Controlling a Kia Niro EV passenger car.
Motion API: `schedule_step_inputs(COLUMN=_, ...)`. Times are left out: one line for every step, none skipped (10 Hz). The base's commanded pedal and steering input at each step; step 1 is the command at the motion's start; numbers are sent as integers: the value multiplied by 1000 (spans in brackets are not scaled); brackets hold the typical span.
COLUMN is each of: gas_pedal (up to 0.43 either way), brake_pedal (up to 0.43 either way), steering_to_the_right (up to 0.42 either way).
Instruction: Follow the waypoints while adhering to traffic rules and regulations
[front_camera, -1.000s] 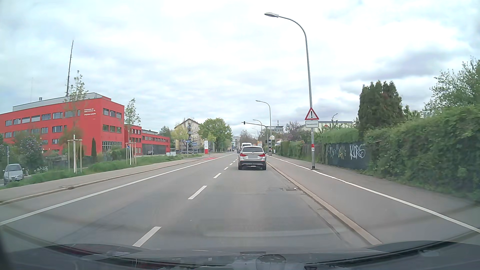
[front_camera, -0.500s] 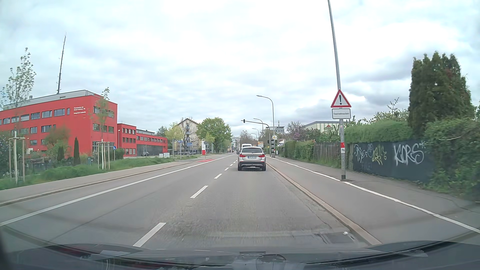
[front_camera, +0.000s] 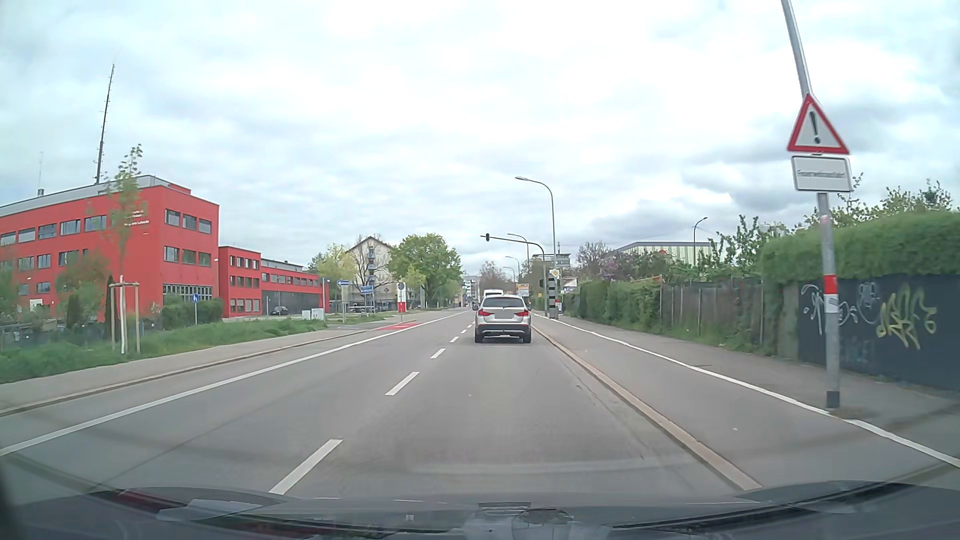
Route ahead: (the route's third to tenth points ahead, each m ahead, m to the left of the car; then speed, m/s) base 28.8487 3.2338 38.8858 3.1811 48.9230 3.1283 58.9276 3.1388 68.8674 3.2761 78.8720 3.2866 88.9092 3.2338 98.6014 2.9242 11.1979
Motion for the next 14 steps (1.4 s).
schedule_step_inputs(gas_pedal=59, brake_pedal=0, steering_to_the_right=-2)
schedule_step_inputs(gas_pedal=59, brake_pedal=0, steering_to_the_right=-2)
schedule_step_inputs(gas_pedal=67, brake_pedal=0, steering_to_the_right=-1)
schedule_step_inputs(gas_pedal=67, brake_pedal=0, steering_to_the_right=-2)
schedule_step_inputs(gas_pedal=67, brake_pedal=0, steering_to_the_right=-1)
schedule_step_inputs(gas_pedal=67, brake_pedal=0, steering_to_the_right=-2)
schedule_step_inputs(gas_pedal=67, brake_pedal=0, steering_to_the_right=-1)
schedule_step_inputs(gas_pedal=67, brake_pedal=0, steering_to_the_right=0)
schedule_step_inputs(gas_pedal=67, brake_pedal=0, steering_to_the_right=0)
schedule_step_inputs(gas_pedal=67, brake_pedal=0, steering_to_the_right=0)
schedule_step_inputs(gas_pedal=67, brake_pedal=0, steering_to_the_right=0)
schedule_step_inputs(gas_pedal=67, brake_pedal=0, steering_to_the_right=0)
schedule_step_inputs(gas_pedal=67, brake_pedal=0, steering_to_the_right=0)
schedule_step_inputs(gas_pedal=67, brake_pedal=0, steering_to_the_right=0)
